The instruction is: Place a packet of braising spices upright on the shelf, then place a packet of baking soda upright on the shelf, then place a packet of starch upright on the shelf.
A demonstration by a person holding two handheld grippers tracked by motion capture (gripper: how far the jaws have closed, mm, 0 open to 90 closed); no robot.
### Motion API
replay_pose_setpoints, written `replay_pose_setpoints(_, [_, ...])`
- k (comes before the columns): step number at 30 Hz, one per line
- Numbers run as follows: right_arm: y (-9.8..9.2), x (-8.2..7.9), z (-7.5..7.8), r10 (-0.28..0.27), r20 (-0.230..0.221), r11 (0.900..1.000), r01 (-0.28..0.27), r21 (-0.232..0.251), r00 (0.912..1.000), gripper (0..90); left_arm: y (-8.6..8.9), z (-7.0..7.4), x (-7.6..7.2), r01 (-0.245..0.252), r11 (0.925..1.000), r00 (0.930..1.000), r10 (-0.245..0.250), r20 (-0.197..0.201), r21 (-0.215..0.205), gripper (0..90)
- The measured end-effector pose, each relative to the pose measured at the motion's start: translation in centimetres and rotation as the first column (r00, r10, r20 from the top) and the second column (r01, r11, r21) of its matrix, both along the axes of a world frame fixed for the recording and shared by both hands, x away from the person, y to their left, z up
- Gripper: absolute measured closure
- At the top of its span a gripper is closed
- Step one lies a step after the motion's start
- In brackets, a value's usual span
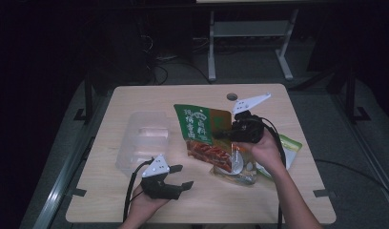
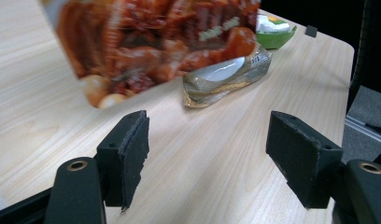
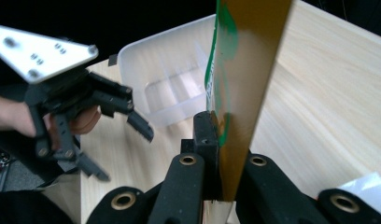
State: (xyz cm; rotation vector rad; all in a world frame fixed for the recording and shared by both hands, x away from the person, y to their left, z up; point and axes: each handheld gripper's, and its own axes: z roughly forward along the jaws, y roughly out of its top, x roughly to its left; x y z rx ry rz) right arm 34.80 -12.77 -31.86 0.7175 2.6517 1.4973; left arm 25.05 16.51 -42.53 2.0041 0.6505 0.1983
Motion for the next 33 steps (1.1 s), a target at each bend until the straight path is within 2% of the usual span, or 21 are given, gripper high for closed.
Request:
replay_pose_setpoints(5, [0.7,0.5,0.6,0.004,0.009,1.000,-0.004,-0.016,1.0000,89.7,-0.1,0.2,-0.3,0.011,0.9999,0.9999,-0.011,0.013,0.006,28.9])
replay_pose_setpoints(15, [1.4,1.2,1.2,0.007,0.018,1.000,-0.007,-0.017,0.9998,89.8,-0.2,0.1,-0.3,0.018,0.9998,0.9998,-0.018,0.004,0.001,28.4])
replay_pose_setpoints(19, [1.8,1.7,2.0,0.018,0.039,0.999,-0.016,-0.032,0.9991,89.8,-0.3,0.1,-0.5,0.027,0.9996,0.9996,-0.027,0.001,0.007,28.5])
replay_pose_setpoints(33, [3.6,2.9,4.2,0.036,0.060,0.999,-0.035,-0.015,0.9976,89.8,-0.5,0.1,-0.5,0.033,0.9995,0.9994,-0.033,0.014,0.000,28.5])
